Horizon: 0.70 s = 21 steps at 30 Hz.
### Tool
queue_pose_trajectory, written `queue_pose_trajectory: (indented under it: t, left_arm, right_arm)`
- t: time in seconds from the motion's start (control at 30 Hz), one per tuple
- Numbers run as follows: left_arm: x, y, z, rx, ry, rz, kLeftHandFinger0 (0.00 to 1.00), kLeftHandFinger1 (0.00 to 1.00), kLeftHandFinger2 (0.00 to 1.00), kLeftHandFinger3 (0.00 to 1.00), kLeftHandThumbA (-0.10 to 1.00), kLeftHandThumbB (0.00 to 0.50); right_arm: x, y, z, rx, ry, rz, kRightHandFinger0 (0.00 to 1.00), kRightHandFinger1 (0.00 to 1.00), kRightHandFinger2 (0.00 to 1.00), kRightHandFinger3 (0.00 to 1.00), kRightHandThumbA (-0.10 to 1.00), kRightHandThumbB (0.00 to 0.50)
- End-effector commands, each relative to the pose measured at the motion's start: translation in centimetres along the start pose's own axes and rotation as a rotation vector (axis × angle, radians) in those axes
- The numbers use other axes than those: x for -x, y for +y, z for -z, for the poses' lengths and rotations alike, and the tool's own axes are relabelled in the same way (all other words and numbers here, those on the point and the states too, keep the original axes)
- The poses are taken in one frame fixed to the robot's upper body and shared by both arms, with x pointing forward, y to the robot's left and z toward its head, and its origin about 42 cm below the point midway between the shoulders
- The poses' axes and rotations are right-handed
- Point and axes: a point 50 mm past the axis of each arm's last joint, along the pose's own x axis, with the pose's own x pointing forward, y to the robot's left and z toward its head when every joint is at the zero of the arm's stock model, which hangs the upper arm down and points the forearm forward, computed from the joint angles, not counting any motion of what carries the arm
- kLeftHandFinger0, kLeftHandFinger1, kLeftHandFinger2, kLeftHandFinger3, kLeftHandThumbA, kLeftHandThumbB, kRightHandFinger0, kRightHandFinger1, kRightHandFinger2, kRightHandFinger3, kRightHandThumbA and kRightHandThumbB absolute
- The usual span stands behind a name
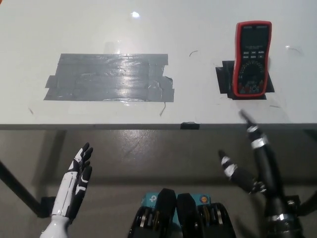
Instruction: The robot first picks the multimeter with right hand and then unfolds the black stand on the back of it using left hand
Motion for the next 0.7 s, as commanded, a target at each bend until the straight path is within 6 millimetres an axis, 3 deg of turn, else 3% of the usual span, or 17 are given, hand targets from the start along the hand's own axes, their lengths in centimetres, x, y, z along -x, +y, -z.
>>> queue_pose_trajectory:
  t: [0.0,0.1,0.13,0.17,0.27,0.3,0.33,0.37,0.43,0.5,0.53,0.63,0.67]
  left_arm:
    - [0.8,0.2,-1.0,-0.004,-0.066,-0.022,1.00,1.00,1.00,1.00,1.00,0.066]
    - [0.8,0.2,-1.1,-0.004,-0.066,-0.023,1.00,1.00,1.00,1.00,1.00,0.067]
    - [0.7,0.2,-1.1,0.000,-0.065,-0.023,1.00,1.00,1.00,1.00,1.00,0.066]
    - [0.7,0.2,-1.2,0.001,-0.066,-0.023,1.00,1.00,1.00,1.00,1.00,0.065]
    - [0.7,0.2,-1.2,0.000,-0.068,-0.023,1.00,1.00,1.00,1.00,1.00,0.064]
    - [0.6,0.4,-1.2,-0.001,-0.071,-0.023,1.00,1.00,1.00,1.00,1.00,0.063]
    - [0.5,0.5,-1.3,-0.001,-0.072,-0.023,1.00,1.00,1.00,1.00,1.00,0.063]
    - [0.5,0.5,-1.3,-0.001,-0.072,-0.023,1.00,1.00,1.00,1.00,1.00,0.064]
    - [0.5,0.5,-1.3,-0.005,-0.072,-0.020,1.00,1.00,1.00,1.00,1.00,0.067]
    - [0.5,0.5,-1.3,-0.005,-0.072,-0.020,1.00,1.00,1.00,1.00,1.00,0.067]
    - [0.2,0.5,-1.4,-0.007,-0.078,-0.021,1.00,1.00,1.00,1.00,1.00,0.073]
    - [0.1,0.5,-1.4,-0.004,-0.077,-0.020,1.00,1.00,1.00,1.00,1.00,0.076]
    - [-0.1,0.6,-1.5,-0.007,-0.082,-0.017,1.00,1.00,1.00,1.00,1.00,0.084]
  right_arm:
    - [-5.3,-3.7,-4.9,0.036,-0.173,0.219,1.00,1.00,1.00,1.00,0.67,0.194]
    - [-5.4,-3.8,-5.0,0.036,-0.171,0.223,1.00,1.00,1.00,1.00,0.68,0.197]
    - [-8.6,-5.0,-6.0,0.057,-0.175,0.255,1.00,1.00,1.00,1.00,0.84,0.206]
    - [-10.2,-5.7,-6.6,0.064,-0.171,0.270,1.00,1.00,1.00,1.00,0.88,0.208]
    - [-10.9,-5.8,-6.8,0.065,-0.159,0.270,1.00,1.00,1.00,1.00,0.89,0.209]
    - [-13.4,-6.2,-6.8,0.057,-0.135,0.263,1.00,1.00,1.00,1.00,0.93,0.190]
    - [-14.5,-6.4,-6.8,0.053,-0.124,0.260,1.00,1.00,1.00,1.00,0.93,0.189]
    - [-14.6,-6.4,-6.8,0.053,-0.122,0.260,1.00,1.00,1.00,1.00,0.93,0.189]
    - [-16.6,-6.9,-6.8,0.065,-0.101,0.261,1.00,1.00,1.00,1.00,0.96,0.180]
    - [-16.7,-6.9,-6.8,0.065,-0.098,0.262,1.00,1.00,1.00,1.00,0.96,0.181]
    - [-19.2,-7.4,-6.5,0.077,-0.070,0.276,1.00,1.00,1.00,1.00,0.98,0.207]
    - [-20.3,-7.6,-6.4,0.076,-0.048,0.276,1.00,1.00,1.00,1.00,0.99,0.221]
    - [-21.6,-7.7,-6.5,0.067,-0.023,0.270,1.00,1.00,1.00,1.00,0.99,0.234]
